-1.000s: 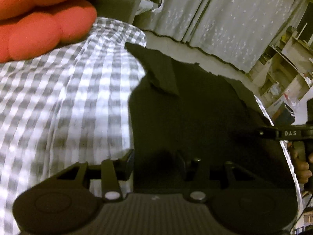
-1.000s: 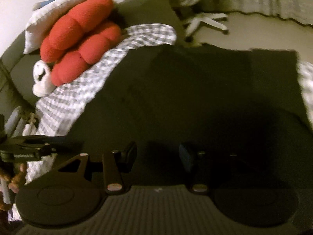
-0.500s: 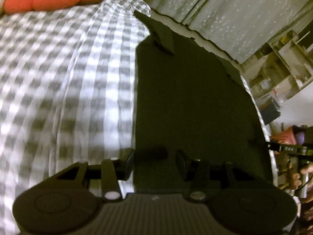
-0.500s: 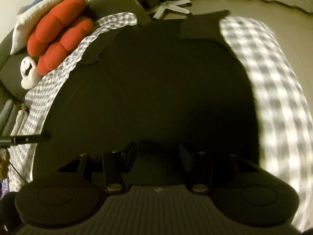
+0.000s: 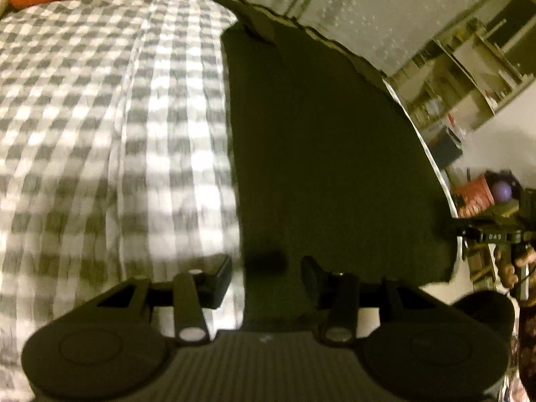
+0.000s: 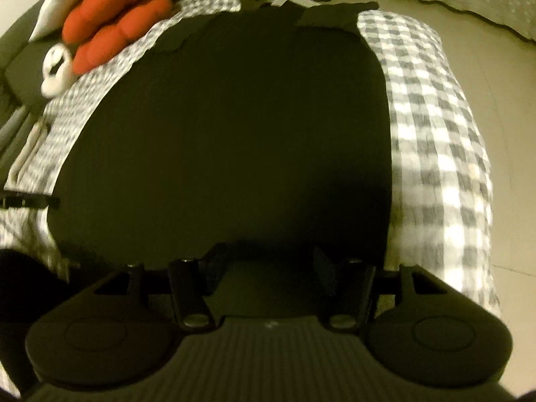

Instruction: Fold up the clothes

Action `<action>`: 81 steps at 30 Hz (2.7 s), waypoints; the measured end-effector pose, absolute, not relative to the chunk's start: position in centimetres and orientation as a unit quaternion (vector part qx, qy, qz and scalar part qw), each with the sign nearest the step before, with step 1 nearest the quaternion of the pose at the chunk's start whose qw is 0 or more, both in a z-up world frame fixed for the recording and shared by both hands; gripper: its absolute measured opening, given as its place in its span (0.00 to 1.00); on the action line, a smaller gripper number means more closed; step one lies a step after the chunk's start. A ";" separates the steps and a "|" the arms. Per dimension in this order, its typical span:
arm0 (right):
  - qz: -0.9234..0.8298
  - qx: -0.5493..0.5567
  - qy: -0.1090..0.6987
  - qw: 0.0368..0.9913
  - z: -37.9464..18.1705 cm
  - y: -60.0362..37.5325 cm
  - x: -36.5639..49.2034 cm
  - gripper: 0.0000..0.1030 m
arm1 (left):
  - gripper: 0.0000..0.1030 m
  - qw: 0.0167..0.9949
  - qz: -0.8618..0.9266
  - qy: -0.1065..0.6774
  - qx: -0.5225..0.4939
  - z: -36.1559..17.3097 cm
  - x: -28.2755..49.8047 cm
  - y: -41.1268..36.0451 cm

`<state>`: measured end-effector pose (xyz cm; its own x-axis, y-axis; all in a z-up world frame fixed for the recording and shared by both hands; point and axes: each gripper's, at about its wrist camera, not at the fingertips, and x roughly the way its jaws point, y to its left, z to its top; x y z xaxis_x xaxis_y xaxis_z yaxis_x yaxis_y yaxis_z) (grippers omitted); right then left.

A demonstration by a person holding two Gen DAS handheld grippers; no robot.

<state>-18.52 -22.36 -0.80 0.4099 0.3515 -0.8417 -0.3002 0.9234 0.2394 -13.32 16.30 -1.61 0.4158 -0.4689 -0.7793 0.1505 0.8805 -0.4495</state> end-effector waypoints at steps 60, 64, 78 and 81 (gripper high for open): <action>0.197 0.007 0.667 0.719 -9.7 -26.3 -16.7 0.05 | 0.02 0.732 -0.329 0.591 -0.085 -5.2 -13.6 14.4; 0.210 0.031 0.643 0.736 -9.1 -27.4 -17.1 0.05 | 0.01 0.743 -0.352 0.560 -0.103 -3.9 -14.4 14.9; 0.226 0.070 0.588 0.773 -2.7 -30.6 -18.8 0.04 | 0.26 0.758 -0.343 0.535 -0.147 -3.1 -14.4 17.0; 0.222 0.067 0.594 0.770 -1.2 -29.6 -20.4 0.04 | 0.48 0.752 -0.331 0.552 -0.145 -3.9 -13.8 17.0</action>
<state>-20.44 -29.63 -1.23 0.1949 0.4220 -0.8854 -0.2630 0.8921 0.3673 -13.82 16.96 -3.95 0.1732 -0.6568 -0.7339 0.3375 0.7396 -0.5823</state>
